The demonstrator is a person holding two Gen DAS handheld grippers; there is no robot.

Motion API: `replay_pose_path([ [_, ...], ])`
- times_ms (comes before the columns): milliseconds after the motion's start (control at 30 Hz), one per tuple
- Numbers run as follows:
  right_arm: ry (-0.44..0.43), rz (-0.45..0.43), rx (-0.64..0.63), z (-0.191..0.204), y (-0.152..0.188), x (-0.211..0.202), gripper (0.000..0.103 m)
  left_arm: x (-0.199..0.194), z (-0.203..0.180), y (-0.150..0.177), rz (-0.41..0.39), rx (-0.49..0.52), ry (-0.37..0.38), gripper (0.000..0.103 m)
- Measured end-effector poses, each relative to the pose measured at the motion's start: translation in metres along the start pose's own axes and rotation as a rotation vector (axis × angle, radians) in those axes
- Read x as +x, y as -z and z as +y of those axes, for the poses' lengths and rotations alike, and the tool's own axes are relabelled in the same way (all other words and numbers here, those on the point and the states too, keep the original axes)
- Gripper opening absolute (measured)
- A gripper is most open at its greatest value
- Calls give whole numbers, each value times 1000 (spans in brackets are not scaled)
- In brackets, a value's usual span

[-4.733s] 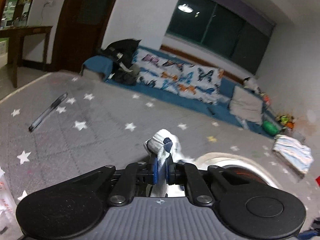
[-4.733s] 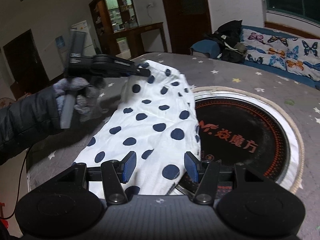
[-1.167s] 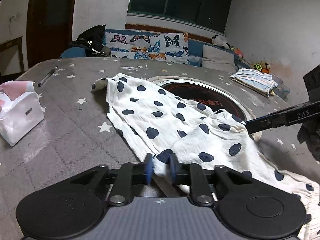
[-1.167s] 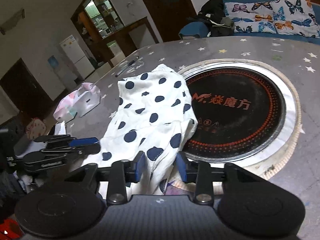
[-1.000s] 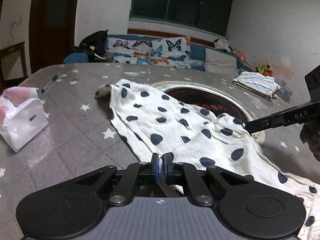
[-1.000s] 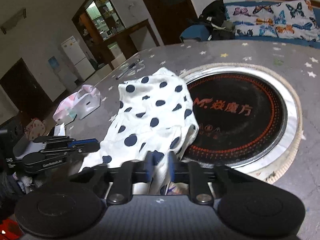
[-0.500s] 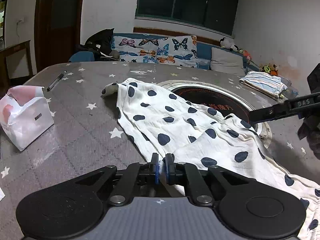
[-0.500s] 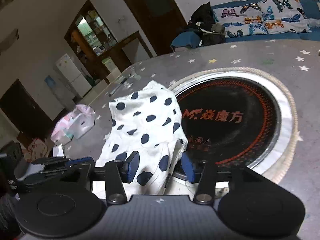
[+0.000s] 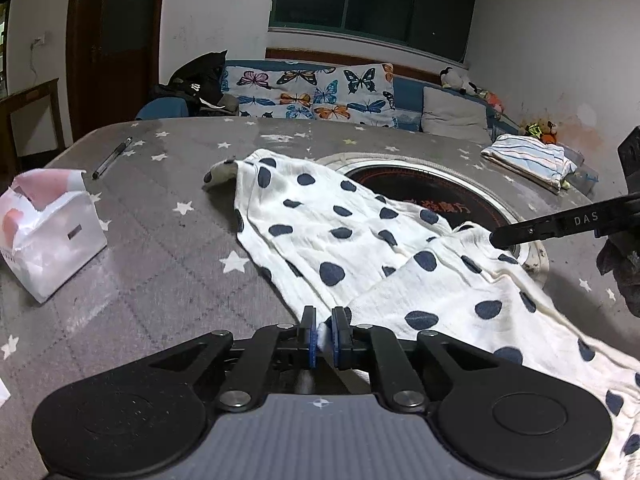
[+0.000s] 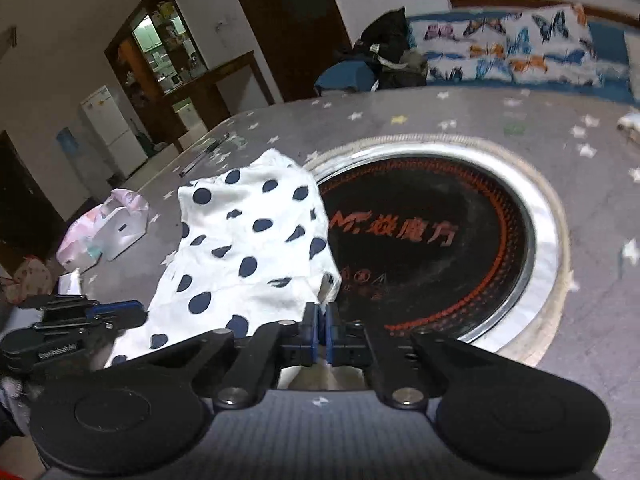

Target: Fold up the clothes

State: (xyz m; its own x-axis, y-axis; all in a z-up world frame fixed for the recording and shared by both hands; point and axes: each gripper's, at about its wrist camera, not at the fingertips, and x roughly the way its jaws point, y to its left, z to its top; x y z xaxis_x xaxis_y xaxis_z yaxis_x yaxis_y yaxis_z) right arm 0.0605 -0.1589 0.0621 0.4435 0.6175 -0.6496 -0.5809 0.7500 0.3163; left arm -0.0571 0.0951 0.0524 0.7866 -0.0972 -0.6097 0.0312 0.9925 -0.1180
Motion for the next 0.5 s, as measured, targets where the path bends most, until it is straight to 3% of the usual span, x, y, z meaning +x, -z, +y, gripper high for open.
replay_pose_path([
  [167, -46, -1, -68, 16, 2, -14, 11, -9, -2, -12, -26, 2, 22, 12],
  [233, -55, 32, -108, 25, 6, -16, 25, -14, -10, -12, -27, 3, 67, 12],
  [267, -53, 46, -124, 29, 9, -17, 40, -17, -16, -12, -28, 10, 95, 12],
  [300, -54, 56, -134, 32, 13, -18, 45, -20, -23, -10, -27, 19, 124, 12],
  [433, -82, 79, -94, 29, 25, -19, 41, -23, -51, -3, -6, 61, 225, 12],
  [500, -102, 90, -61, 26, 30, -16, 27, -17, -62, 1, 18, 93, 237, 12],
])
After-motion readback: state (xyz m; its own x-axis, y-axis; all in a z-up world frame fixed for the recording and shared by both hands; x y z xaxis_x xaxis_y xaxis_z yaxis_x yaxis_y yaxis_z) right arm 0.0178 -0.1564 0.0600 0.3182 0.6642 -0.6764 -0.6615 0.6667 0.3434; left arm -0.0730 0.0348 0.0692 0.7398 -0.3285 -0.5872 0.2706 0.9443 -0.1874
